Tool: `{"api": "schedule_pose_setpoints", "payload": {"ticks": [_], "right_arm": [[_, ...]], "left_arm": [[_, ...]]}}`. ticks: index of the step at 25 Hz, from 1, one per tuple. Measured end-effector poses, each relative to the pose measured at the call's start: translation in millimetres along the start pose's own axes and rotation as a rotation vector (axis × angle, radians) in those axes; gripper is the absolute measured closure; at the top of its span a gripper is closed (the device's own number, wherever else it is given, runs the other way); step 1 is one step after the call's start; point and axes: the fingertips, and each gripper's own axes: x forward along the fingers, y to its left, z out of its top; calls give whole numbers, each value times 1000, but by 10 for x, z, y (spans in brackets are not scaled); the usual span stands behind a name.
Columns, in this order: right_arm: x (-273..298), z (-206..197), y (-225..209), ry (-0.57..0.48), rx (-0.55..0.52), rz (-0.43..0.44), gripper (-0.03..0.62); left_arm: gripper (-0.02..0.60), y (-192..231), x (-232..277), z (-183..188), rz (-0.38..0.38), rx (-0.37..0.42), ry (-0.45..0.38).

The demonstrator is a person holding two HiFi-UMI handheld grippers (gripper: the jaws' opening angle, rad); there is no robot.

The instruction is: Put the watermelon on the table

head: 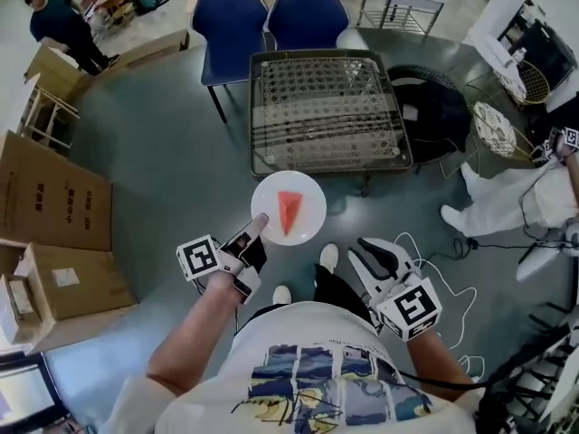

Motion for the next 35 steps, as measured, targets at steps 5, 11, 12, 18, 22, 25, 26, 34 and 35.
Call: {"api": "schedule_pose_setpoints", "payload": {"ticks": [5,11,12,18,22,25,26,34,35], "right_arm": [[221,261,-868,-13,-40,38,526],[493,281,-1609,10,-48,84,526],[554,260,-1685,19,-33,91,526],[1078,311,-2067,54,14,109,526],[1489,420,-2423,87,47,62,526],[1794,532,-2692,119,83,23,526],[1896,563,-2776,130,100,12,526],[2518,658,-3112,221,162,-47,526],[2562,637,-3143,237,173,-52,526]], "left_arm": [[566,124,667,441,30,-13,-78],[566,401,1397,1068,58,-6,-161],[566,469,1498,1163,65,-12,-173],[566,988,2069,1919,102,-4,-210],[566,1478,2423,2477,144,-7,-210],[566,1784,2712,2917,160,-12,-207],[566,1887,2805,3058,167,-13,-208],[566,2672,3541,3943,211,-5,-176],[566,2763,3628,4020,219,-6,-173]]}}
